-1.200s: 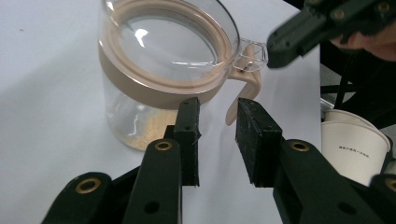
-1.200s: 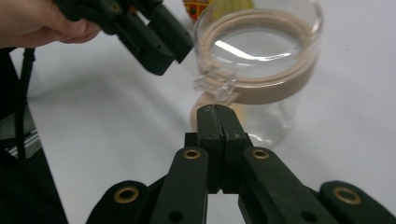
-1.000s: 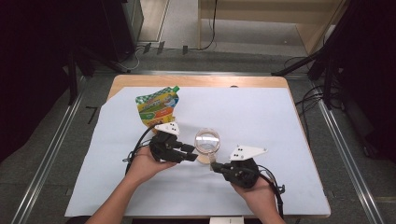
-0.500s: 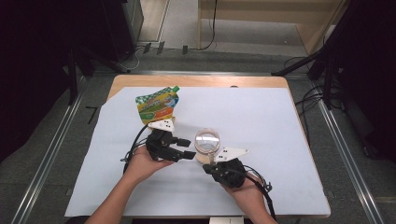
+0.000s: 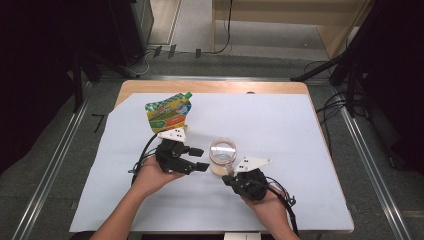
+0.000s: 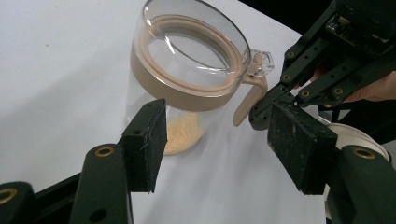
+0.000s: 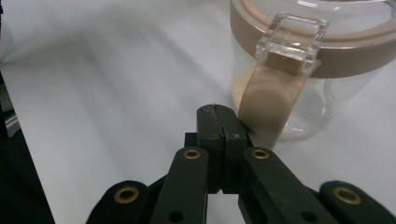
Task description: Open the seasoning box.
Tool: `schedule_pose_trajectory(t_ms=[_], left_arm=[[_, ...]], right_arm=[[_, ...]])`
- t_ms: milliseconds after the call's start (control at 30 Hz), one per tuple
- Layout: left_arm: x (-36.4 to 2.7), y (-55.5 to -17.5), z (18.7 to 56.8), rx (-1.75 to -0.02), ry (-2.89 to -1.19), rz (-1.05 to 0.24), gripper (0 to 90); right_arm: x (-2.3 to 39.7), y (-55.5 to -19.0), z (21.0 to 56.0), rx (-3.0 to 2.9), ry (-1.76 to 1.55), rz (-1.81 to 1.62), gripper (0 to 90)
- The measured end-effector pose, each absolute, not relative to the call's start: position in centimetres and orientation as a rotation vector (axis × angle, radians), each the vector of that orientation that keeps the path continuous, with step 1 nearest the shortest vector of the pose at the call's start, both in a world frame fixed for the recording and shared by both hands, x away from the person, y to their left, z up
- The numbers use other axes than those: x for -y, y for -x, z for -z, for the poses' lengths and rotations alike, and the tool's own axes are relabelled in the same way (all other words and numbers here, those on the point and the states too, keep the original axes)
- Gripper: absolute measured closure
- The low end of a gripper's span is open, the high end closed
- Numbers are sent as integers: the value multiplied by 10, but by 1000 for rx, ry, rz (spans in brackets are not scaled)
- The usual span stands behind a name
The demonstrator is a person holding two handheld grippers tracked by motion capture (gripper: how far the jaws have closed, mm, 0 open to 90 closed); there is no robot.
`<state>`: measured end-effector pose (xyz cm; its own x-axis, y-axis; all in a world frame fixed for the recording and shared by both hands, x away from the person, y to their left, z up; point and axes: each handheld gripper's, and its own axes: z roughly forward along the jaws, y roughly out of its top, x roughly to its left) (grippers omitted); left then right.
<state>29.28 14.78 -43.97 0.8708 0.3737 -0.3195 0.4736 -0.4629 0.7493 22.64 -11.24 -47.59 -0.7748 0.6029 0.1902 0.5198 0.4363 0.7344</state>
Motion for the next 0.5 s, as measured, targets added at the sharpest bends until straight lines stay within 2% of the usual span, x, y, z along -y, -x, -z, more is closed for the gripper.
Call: schedule_pose_trajectory(t_ms=[500], left_arm=[[-144, -295, 441, -613, -2118, 129, 409]], right_arm=[[137, -229, 471, -2536, -1065, -1220, 900]])
